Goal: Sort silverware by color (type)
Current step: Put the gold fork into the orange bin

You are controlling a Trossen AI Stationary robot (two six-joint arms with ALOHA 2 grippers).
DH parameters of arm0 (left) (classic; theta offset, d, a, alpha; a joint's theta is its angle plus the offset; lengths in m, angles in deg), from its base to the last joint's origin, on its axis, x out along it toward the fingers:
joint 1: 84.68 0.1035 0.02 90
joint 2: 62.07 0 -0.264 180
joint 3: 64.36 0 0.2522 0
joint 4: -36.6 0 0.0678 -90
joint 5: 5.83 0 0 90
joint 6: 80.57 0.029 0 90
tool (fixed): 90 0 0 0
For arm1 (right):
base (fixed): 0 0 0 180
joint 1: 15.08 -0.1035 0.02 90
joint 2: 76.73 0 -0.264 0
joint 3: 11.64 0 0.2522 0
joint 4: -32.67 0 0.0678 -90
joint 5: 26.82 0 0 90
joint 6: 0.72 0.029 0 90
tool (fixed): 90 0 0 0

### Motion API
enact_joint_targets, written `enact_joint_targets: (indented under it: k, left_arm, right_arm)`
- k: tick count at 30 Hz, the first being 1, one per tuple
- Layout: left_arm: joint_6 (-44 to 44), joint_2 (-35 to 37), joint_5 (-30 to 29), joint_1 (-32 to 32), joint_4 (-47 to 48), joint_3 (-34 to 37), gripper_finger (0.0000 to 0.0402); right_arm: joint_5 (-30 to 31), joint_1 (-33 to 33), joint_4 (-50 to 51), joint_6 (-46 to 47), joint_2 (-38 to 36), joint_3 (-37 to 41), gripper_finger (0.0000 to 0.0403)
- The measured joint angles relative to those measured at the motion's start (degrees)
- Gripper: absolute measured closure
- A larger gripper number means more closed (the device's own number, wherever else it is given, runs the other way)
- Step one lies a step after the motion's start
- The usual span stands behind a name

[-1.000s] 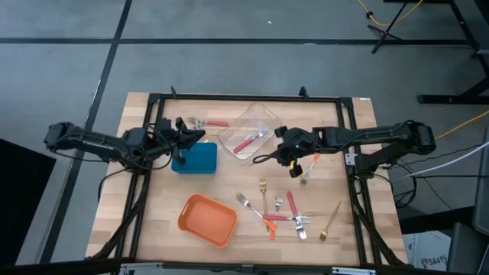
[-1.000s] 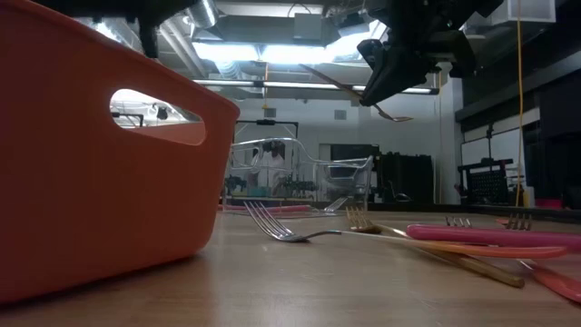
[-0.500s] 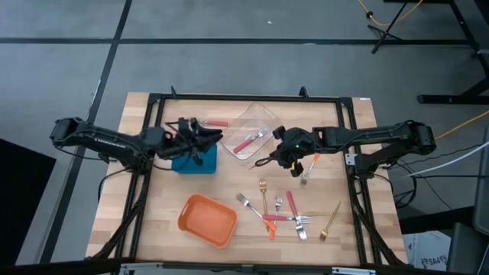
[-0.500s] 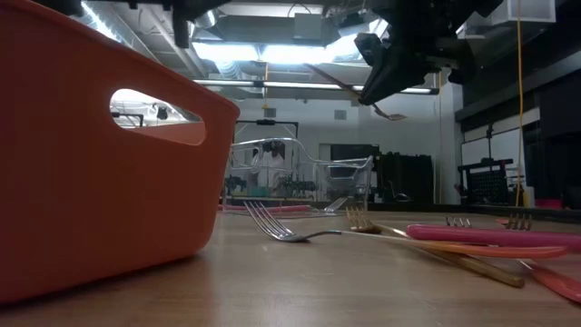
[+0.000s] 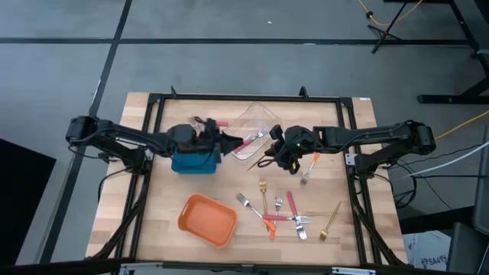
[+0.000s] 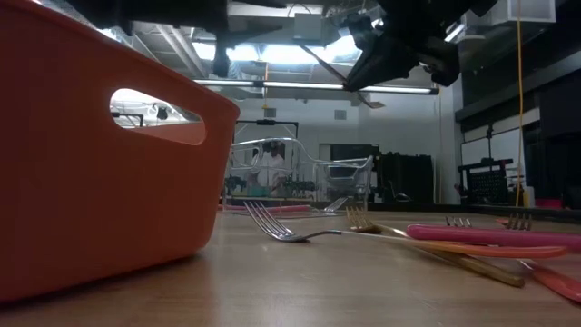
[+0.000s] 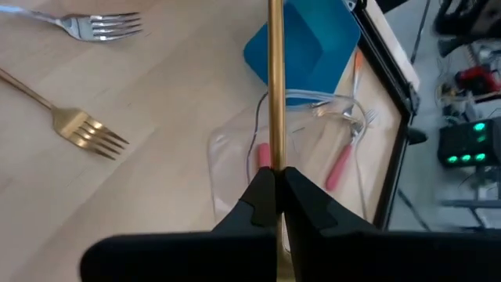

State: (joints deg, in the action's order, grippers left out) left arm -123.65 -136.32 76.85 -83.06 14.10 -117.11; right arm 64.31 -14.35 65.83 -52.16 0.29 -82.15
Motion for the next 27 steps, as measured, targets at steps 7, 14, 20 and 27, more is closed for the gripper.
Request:
enact_joint_targets:
  k: [7, 14, 20, 27]
  left_arm:
    - [-7.8, -7.1, 8.4, 2.7, 2.4, -4.2, 0.0288]
    - [-14.3, -13.3, 14.7, 4.1, 3.1, -7.5, 0.0288]
    - [-17.9, -16.5, 18.0, 4.1, 3.3, -8.8, 0.0288]
    - [-21.4, -18.1, 19.2, 3.9, 3.6, -8.8, 0.0288]
  right_arm:
    - [0.0, 0.0, -0.1, -1.6, 0.0, 0.0, 0.0403]
    - [0.0, 0.0, -0.1, -4.3, 0.0, 0.0, 0.0403]
    - [2.5, 0.0, 0.0, -4.8, 0.0, 0.0, 0.0403]
    - [3.0, 0.0, 0.0, -5.0, 0.0, 0.0, 0.0403]
